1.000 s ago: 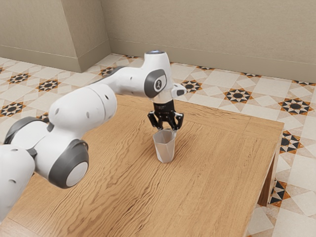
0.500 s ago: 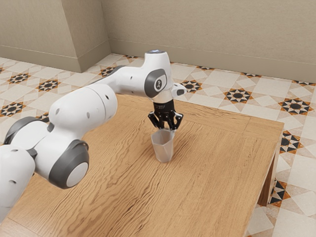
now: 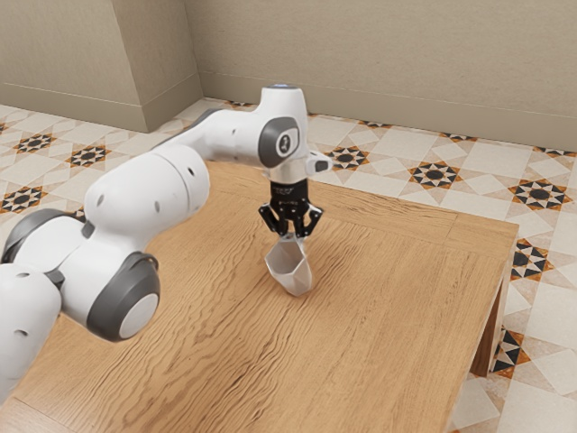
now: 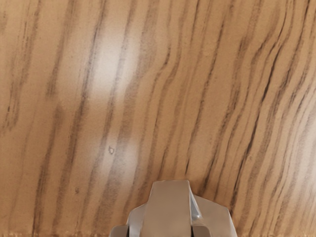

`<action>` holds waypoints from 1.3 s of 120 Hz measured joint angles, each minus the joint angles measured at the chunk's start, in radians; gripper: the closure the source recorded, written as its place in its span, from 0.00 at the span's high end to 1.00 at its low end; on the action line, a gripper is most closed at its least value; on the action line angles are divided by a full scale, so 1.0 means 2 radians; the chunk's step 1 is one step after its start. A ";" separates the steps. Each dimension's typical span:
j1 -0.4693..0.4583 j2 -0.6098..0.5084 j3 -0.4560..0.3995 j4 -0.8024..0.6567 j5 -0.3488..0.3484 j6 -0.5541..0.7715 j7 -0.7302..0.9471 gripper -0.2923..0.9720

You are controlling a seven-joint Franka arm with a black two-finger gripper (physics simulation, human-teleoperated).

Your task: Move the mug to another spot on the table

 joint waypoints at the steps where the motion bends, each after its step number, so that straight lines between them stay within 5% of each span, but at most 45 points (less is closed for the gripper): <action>1: 0.000 0.000 0.000 0.000 0.000 -0.001 0.000 0.28; 104: -0.004 -0.021 0.042 -0.001 0.006 -0.157 -0.052 0.19; 156: 0.064 -0.051 -0.001 -0.043 0.006 -0.183 -0.064 0.19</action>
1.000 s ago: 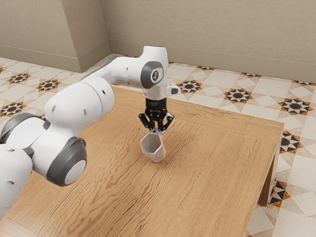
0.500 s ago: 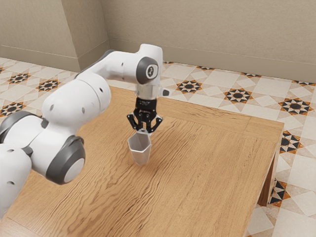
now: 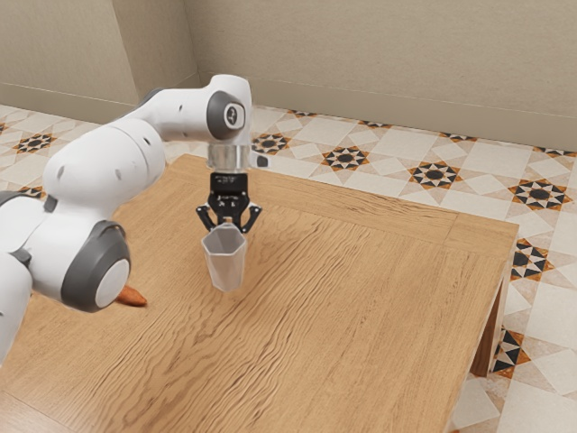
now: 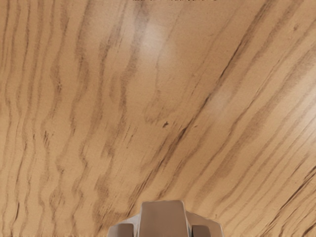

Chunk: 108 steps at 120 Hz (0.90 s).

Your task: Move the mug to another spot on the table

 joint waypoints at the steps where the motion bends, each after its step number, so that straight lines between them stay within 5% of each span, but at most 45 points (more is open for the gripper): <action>1: 0.002 0.000 -0.001 0.000 0.000 0.000 0.000 0.19; 32: 0.048 0.001 -0.029 0.001 -0.001 0.011 -0.004 0.20; 108: 0.061 0.036 -0.040 -0.005 -0.021 0.046 -0.010 0.21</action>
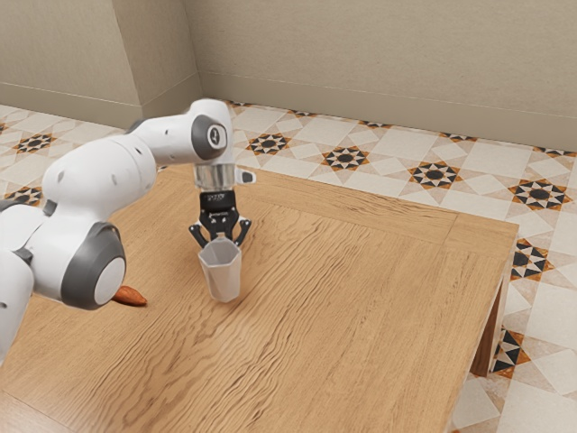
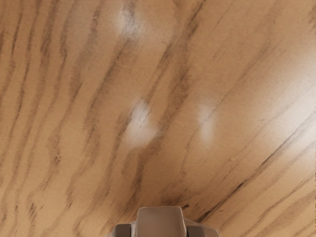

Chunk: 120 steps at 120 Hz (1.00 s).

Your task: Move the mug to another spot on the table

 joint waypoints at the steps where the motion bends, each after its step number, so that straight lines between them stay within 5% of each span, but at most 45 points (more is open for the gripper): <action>1: 0.000 0.000 0.000 -0.001 -0.001 0.000 0.000 0.21; 88: -0.005 -0.012 0.013 -0.005 -0.019 0.014 -0.007 0.68; 106: -0.014 -0.059 0.045 -0.004 -0.016 0.010 -0.007 0.73; 120: -0.044 -0.146 0.044 -0.037 0.021 0.022 -0.006 0.74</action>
